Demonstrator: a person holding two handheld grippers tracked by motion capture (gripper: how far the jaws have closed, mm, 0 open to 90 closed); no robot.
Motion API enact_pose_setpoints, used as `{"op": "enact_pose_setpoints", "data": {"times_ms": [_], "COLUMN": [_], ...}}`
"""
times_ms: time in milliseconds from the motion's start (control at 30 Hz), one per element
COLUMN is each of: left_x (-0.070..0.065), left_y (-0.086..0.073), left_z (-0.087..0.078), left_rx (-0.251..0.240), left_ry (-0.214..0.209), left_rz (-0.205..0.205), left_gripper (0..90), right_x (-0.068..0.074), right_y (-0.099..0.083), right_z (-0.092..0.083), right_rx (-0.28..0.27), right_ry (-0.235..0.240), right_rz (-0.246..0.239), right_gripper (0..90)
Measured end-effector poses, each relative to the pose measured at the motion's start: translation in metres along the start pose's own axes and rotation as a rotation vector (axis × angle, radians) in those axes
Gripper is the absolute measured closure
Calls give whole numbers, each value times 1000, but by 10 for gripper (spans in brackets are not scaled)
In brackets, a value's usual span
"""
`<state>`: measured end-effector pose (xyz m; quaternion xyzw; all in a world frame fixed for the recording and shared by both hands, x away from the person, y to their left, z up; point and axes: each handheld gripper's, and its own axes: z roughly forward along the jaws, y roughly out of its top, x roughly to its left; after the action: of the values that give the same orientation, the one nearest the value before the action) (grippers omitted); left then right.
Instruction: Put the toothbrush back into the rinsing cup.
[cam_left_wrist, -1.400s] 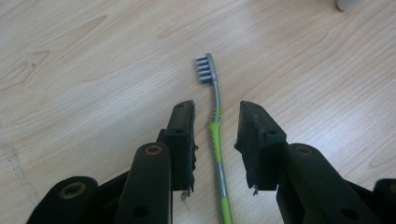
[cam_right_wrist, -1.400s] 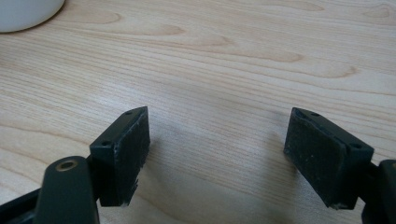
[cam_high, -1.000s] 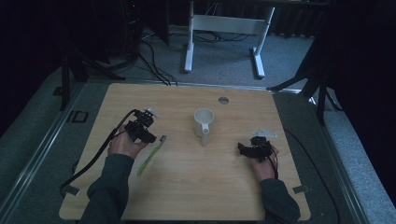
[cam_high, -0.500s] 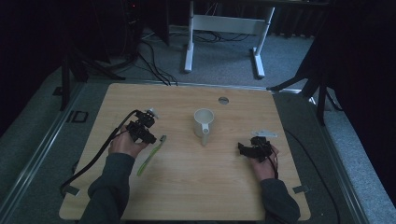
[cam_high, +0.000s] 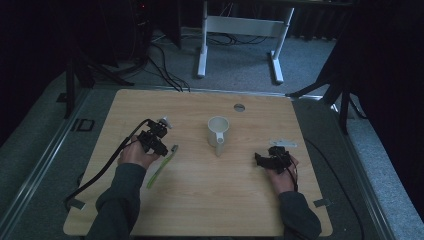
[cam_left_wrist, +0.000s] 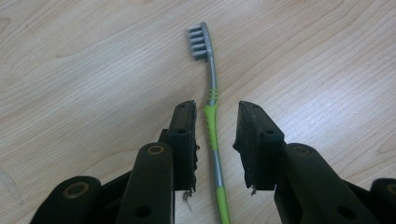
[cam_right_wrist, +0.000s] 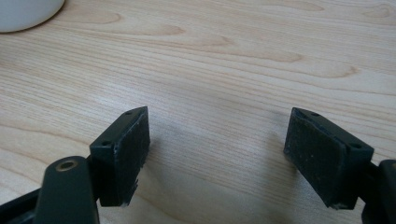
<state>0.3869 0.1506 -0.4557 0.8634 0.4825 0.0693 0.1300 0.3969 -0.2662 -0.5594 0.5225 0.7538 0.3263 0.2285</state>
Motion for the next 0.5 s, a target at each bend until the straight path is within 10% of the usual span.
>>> {"op": "enact_pose_setpoints", "data": {"times_ms": [500], "left_x": [-2], "left_y": [4], "left_z": [11], "left_rx": [52], "left_ry": [-3], "left_rz": [2], "left_gripper": [679], "right_x": [0], "right_y": [0], "right_z": [0], "right_rx": [0], "right_ry": [0], "right_rz": [0], "right_gripper": [219]}}
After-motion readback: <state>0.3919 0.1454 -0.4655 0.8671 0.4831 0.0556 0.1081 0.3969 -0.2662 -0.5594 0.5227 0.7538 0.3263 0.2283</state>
